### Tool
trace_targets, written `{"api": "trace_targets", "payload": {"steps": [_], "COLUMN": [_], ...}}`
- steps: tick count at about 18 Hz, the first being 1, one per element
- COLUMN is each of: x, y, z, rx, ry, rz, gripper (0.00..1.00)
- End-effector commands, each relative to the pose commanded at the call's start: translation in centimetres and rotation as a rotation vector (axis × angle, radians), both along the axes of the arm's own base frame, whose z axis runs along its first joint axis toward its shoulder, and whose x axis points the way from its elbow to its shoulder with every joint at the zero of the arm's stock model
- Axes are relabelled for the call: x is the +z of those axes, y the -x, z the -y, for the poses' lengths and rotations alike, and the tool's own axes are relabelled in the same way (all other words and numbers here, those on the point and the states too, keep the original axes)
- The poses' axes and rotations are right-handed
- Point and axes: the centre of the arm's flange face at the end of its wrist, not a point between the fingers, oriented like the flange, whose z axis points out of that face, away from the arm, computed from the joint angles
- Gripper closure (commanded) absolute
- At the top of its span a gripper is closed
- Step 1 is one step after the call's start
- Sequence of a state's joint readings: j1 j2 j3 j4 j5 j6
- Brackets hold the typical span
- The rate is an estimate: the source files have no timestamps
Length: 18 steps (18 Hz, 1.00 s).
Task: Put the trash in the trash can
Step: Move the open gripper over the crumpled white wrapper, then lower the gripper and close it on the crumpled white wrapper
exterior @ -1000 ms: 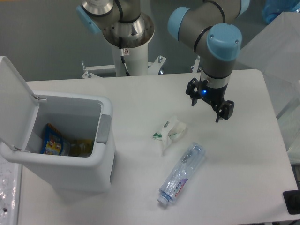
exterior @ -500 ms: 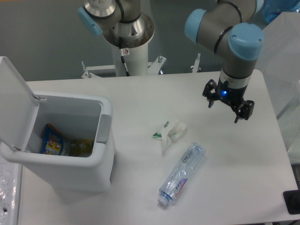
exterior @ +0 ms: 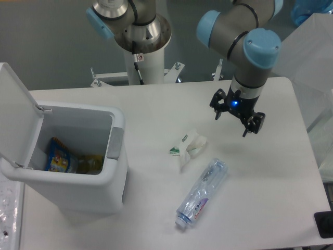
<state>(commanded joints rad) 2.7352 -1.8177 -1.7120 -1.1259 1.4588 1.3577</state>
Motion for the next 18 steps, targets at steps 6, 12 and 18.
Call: {"api": "trace_targets", "payload": {"steps": [6,12,18], "x": [-1.2,-3.1,-4.7], "y": [-2.0,-8.1,-7.9], "z": [-6.1,-3.7,-5.0], "rx": [0.129,0.107,0.084], "ry": [0.019,0.084,0.120], "rz": [0.045,0.088,0.052], "gripper": [0.00,0.00,0.04]}}
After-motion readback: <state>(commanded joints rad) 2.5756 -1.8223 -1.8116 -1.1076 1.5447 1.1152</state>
